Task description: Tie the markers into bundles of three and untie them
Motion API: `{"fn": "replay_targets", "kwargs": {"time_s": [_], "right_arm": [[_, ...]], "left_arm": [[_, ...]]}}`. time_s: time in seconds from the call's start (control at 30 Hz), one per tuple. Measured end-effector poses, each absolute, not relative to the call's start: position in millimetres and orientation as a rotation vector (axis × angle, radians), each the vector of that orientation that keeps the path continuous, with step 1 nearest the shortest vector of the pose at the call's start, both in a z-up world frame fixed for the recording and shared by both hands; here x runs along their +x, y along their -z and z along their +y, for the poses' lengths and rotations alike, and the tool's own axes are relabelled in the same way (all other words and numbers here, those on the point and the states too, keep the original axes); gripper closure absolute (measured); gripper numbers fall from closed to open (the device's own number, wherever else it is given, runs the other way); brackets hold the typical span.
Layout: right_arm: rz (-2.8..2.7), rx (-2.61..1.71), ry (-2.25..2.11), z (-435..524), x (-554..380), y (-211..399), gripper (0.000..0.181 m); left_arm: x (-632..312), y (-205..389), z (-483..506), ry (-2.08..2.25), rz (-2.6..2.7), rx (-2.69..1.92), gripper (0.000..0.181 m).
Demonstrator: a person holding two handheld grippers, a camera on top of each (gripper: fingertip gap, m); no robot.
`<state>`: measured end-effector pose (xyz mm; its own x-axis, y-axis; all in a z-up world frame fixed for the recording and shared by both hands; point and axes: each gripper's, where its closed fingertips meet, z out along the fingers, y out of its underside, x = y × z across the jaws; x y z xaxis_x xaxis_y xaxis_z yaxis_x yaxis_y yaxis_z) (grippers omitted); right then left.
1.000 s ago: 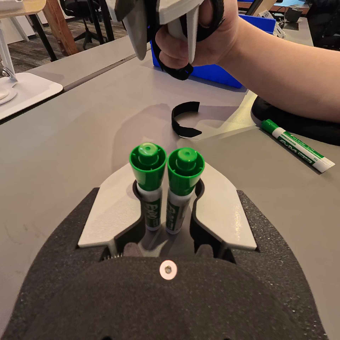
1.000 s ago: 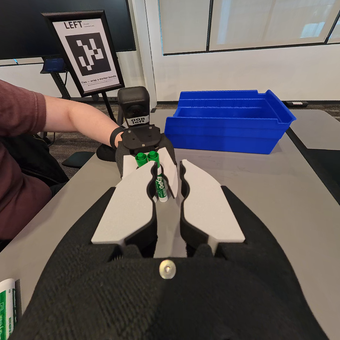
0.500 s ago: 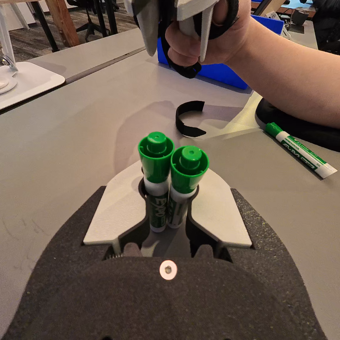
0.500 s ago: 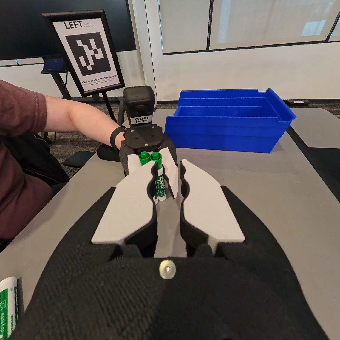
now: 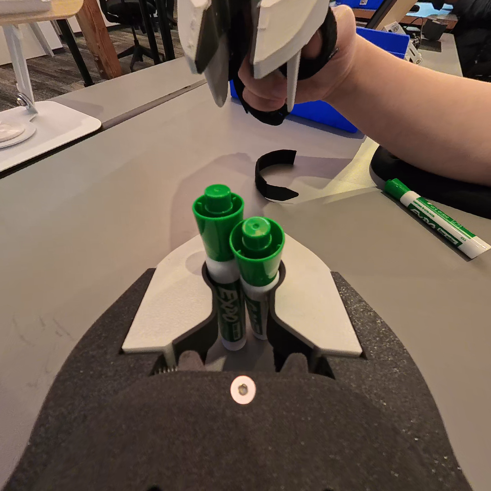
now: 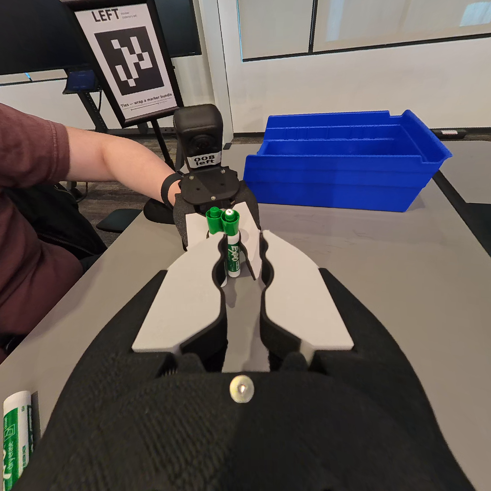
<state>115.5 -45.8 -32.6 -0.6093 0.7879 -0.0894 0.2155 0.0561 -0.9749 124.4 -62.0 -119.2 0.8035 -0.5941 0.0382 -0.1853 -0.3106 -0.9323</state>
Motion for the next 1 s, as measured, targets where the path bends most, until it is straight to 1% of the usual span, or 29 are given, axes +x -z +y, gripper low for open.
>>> {"fn": "replay_targets", "kwargs": {"time_s": [0.63,0.87,1.0], "right_arm": [[-1.906,-0.994,-1.544,-47,123,28,0.157],[-2.055,-1.02,-1.339,-61,172,23,0.156],[-2.184,-1.144,-1.112,-73,222,59,0.148]], "left_arm": [[130,122,-65,0.337,0.735,-1.907,0.141],[139,118,-70,0.331,0.855,-1.924,0.141],[143,118,-76,0.363,0.91,-1.927,0.141]]}}
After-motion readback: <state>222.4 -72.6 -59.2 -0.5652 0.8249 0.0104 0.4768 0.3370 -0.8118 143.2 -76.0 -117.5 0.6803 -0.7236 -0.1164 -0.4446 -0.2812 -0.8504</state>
